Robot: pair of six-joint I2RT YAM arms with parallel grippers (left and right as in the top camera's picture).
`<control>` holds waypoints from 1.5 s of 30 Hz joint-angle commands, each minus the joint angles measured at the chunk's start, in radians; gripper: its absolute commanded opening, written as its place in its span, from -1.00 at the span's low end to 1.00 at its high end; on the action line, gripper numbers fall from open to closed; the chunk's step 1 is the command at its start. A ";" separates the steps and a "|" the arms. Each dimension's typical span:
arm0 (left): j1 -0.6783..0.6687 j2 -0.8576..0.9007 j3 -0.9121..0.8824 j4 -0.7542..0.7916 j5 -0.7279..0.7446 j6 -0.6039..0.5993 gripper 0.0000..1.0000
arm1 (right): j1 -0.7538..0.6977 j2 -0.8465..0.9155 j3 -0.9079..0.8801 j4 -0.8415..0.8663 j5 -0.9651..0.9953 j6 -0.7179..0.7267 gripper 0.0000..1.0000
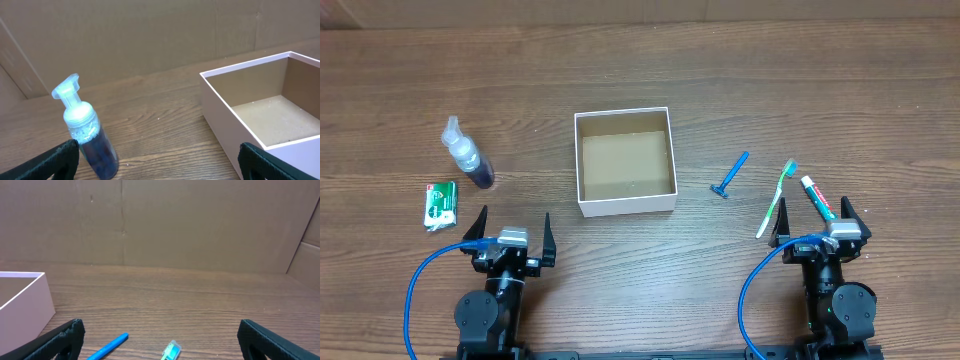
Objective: Pack container
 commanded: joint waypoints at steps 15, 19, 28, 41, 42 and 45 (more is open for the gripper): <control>0.005 -0.012 -0.003 -0.002 -0.007 -0.010 1.00 | -0.002 -0.011 -0.010 0.006 0.010 0.000 1.00; 0.005 -0.012 -0.003 -0.002 -0.007 -0.010 1.00 | -0.002 -0.011 -0.010 0.006 0.010 0.000 1.00; 0.005 -0.012 -0.003 -0.002 -0.007 -0.010 1.00 | -0.002 -0.011 -0.010 0.006 0.010 0.000 1.00; 0.005 -0.012 -0.003 -0.002 -0.007 -0.010 1.00 | -0.002 -0.011 -0.010 0.006 0.010 0.000 1.00; 0.005 -0.012 -0.003 -0.002 -0.006 -0.010 1.00 | -0.002 -0.011 -0.010 0.006 0.010 0.000 1.00; 0.005 -0.012 -0.003 -0.002 -0.007 -0.010 1.00 | -0.002 -0.011 -0.010 0.006 0.010 0.000 1.00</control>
